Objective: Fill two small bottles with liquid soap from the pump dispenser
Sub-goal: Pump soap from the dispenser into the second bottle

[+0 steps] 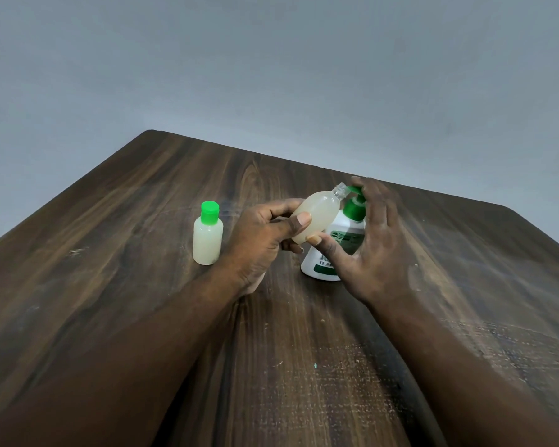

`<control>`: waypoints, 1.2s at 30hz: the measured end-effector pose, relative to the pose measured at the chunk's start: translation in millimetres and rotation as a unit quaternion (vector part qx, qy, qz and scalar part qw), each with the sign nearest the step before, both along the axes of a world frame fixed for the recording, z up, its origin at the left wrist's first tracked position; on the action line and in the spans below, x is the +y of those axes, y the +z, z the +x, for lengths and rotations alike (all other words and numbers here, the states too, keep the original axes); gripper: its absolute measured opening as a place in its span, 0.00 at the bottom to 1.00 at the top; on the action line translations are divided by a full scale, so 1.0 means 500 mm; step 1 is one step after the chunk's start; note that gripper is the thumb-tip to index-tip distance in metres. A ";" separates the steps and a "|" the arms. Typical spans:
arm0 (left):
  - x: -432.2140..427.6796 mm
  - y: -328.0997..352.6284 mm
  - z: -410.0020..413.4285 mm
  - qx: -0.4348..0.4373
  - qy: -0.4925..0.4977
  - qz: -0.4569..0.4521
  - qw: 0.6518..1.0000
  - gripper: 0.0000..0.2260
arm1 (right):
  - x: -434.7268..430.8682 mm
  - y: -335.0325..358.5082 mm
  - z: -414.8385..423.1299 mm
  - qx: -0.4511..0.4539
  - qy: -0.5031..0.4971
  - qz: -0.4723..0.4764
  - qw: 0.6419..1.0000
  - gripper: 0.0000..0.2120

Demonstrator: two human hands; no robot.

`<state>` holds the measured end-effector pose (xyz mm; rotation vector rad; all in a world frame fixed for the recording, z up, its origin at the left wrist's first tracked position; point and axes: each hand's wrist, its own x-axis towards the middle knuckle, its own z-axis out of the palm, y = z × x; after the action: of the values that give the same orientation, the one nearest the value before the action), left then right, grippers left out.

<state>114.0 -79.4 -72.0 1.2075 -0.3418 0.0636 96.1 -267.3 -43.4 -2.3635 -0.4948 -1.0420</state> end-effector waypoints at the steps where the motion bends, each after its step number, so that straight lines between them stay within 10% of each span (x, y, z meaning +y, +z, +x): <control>1: 0.000 0.000 -0.001 0.000 -0.003 -0.001 1.000 0.15 | 0.002 -0.003 0.000 0.000 0.003 0.001 1.000 0.49; 36: 0.002 0.000 0.004 -0.002 -0.012 -0.016 1.000 0.18 | -0.010 0.019 0.008 0.017 0.008 -0.030 0.999 0.47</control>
<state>116.2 -78.6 -72.2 1.1707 -0.3569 0.0502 100.3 -272.3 -34.1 -2.4206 -0.5390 -0.9902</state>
